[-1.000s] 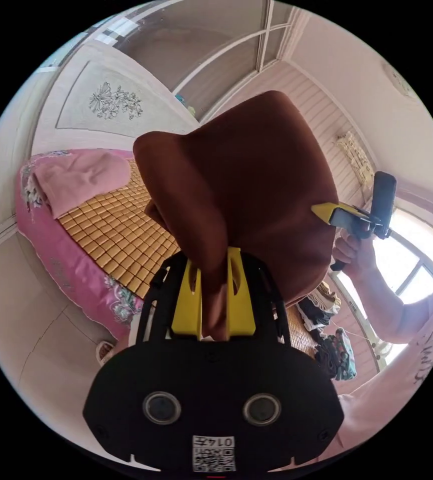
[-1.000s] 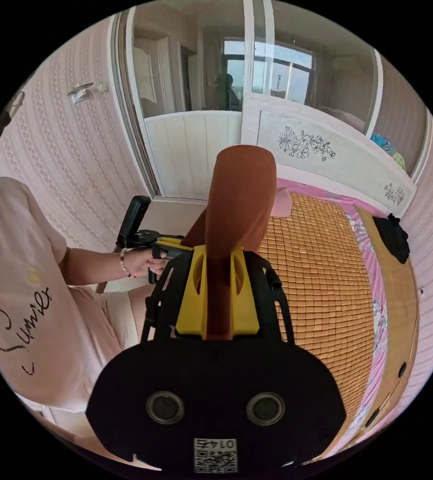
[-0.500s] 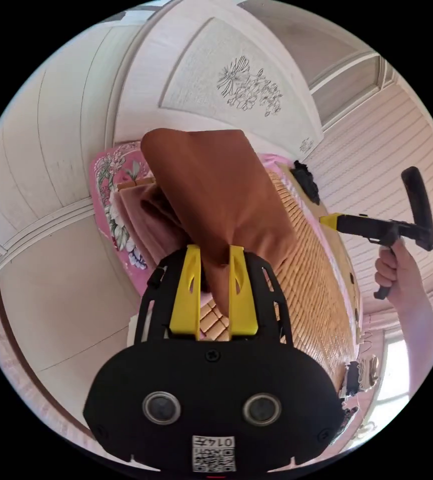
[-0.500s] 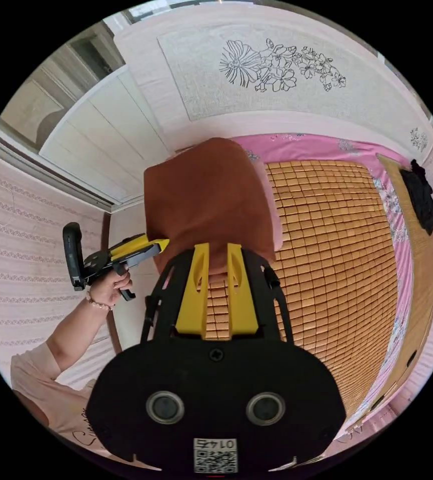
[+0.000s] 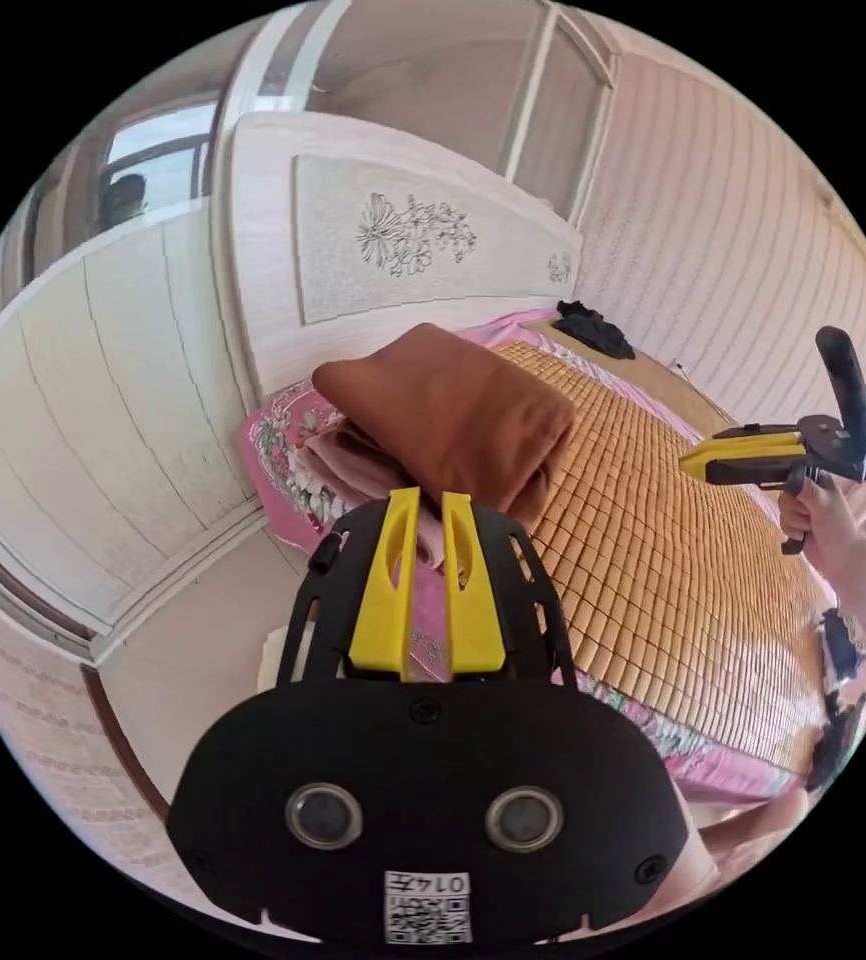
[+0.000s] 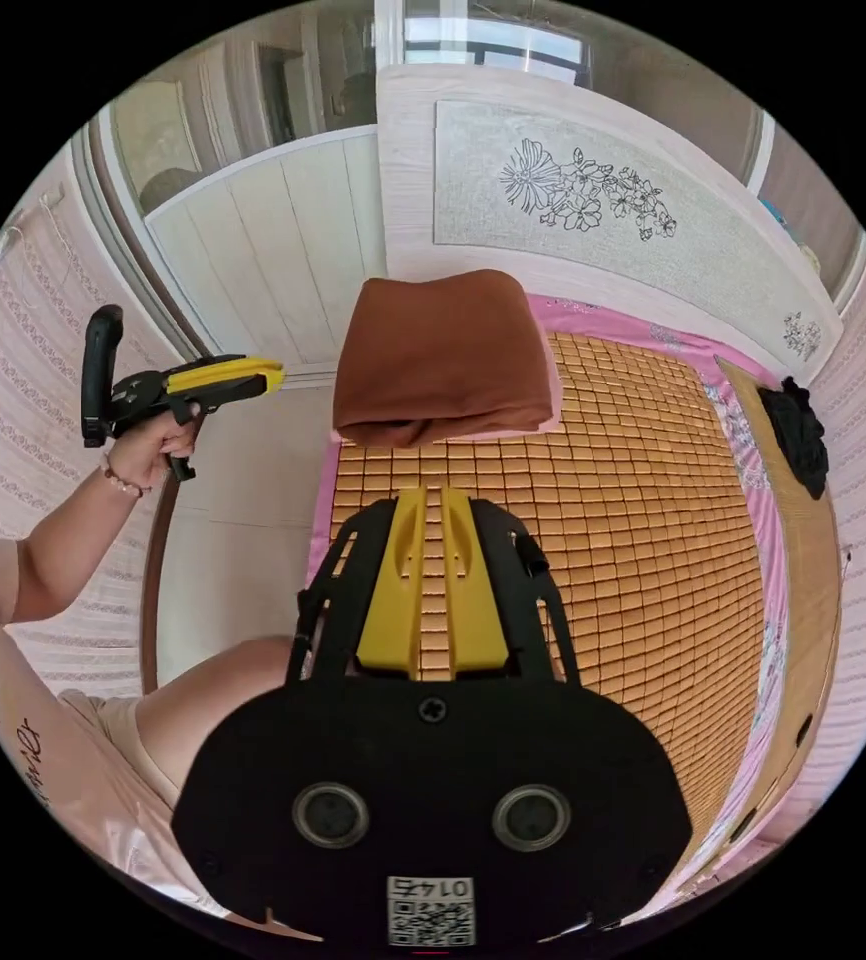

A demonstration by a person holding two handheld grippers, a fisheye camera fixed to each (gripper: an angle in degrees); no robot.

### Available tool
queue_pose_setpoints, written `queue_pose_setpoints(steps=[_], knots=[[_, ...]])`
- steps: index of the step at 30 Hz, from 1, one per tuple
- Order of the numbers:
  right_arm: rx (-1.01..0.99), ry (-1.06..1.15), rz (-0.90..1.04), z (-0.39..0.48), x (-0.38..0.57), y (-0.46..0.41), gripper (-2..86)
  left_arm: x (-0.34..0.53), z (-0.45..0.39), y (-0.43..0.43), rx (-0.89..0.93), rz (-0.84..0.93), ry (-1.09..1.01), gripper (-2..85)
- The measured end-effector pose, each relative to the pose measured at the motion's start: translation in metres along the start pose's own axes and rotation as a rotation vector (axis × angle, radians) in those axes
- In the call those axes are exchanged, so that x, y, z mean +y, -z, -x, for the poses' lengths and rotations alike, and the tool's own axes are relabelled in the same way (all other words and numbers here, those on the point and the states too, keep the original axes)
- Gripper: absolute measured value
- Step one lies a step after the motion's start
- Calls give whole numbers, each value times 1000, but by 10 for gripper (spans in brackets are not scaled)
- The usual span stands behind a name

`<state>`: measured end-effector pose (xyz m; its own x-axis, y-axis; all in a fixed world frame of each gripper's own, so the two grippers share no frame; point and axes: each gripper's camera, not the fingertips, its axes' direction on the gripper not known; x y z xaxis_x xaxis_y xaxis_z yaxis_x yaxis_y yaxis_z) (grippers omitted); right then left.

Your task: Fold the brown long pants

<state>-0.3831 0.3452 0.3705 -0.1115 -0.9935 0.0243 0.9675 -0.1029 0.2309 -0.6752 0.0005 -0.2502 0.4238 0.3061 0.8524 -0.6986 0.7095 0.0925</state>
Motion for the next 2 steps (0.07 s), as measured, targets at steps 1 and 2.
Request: queue_pose_setpoints(steps=[1,2], knots=[[47,-21,9,9,40,19,3,-3,-33,19,30,-5,-79,48],[71,-37,15,13,60,29,1,-5,-51,28,45,-6,-116,48]])
